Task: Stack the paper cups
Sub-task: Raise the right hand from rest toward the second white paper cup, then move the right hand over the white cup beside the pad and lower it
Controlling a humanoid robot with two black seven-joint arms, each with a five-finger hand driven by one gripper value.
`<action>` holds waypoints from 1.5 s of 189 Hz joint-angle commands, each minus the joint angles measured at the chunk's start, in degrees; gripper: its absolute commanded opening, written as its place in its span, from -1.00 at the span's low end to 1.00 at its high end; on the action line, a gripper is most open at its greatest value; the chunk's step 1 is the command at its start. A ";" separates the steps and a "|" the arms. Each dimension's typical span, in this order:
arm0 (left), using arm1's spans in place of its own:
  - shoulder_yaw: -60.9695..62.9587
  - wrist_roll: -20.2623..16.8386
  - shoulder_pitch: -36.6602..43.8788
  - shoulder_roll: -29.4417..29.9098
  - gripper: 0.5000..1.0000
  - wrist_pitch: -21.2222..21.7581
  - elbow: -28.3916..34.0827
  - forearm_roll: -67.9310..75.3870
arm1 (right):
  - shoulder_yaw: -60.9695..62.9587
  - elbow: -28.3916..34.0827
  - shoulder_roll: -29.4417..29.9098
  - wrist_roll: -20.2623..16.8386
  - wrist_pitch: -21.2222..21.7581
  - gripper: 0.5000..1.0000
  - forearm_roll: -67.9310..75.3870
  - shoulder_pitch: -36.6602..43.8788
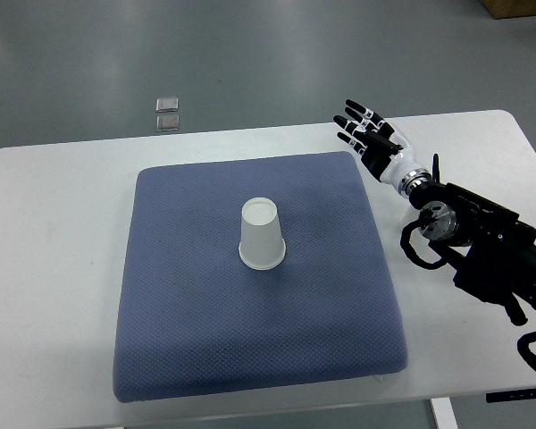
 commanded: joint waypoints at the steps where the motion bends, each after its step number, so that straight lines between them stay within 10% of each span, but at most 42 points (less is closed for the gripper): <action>1: 0.00 -0.02 0.00 0.00 1.00 0.00 0.09 0.00 | -0.18 0.00 -0.08 0.00 -0.05 0.67 -0.17 0.02; 79: -0.26 -0.02 0.00 0.00 1.00 -0.09 -0.09 0.09 | -3.61 0.79 -1.31 -0.09 0.04 0.67 -4.30 2.65; 132: 0.00 -0.02 0.09 0.00 1.00 -0.09 -0.44 0.09 | -30.41 4.92 -9.31 -0.35 1.10 0.67 -10.27 15.92; 186: 0.35 -0.02 0.00 0.00 1.00 -0.18 -1.76 0.18 | -85.95 22.58 -9.84 -0.53 7.60 0.67 -14.75 51.51; 284: 0.27 -0.02 -0.09 0.00 1.00 -0.27 -2.90 0.26 | -100.72 49.04 -10.89 -6.85 23.44 0.67 -21.44 83.68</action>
